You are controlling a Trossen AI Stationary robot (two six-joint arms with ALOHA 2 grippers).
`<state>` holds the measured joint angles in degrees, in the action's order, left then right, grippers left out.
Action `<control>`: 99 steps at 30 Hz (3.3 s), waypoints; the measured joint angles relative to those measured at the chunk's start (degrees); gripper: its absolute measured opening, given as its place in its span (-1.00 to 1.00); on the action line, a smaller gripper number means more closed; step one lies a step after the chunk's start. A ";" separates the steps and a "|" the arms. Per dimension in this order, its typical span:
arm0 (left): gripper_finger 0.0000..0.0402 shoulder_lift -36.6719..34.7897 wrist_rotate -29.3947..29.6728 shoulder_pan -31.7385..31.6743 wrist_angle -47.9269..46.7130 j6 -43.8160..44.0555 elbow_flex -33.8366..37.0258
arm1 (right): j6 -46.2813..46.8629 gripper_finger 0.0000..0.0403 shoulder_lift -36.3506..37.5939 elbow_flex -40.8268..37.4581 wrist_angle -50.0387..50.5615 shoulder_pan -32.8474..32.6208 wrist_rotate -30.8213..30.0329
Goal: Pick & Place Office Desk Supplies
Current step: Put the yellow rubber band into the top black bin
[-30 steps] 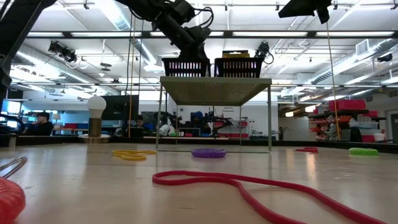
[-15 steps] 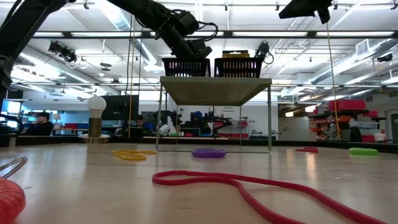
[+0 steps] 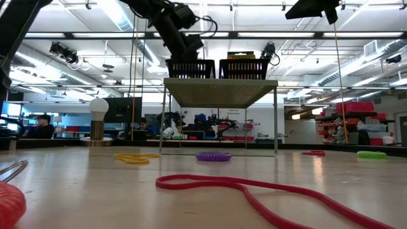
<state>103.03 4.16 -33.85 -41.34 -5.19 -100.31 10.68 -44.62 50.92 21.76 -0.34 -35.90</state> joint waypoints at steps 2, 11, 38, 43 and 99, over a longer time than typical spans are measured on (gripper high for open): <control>-0.19 -1.10 0.12 0.04 -0.11 -0.30 -0.01 | 0.00 -0.96 0.00 0.00 -0.02 0.00 0.00; -0.32 -6.71 0.18 1.31 -6.49 -0.19 -0.01 | 0.27 -0.96 0.00 0.00 -0.03 -0.01 -0.02; -0.94 -46.85 9.80 37.50 42.37 21.38 68.55 | 4.24 -0.95 -0.02 0.00 1.29 0.46 0.43; -0.94 -46.45 12.93 41.34 42.51 23.91 70.99 | 5.66 -0.96 -1.25 0.02 1.19 -2.40 5.25; -0.33 -9.55 22.53 55.70 27.97 74.65 57.98 | 25.17 -0.96 -22.62 0.00 2.62 -30.73 -0.46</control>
<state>93.48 26.69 21.86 -13.37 69.45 -42.32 35.85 -67.24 50.92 24.38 -31.07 -36.36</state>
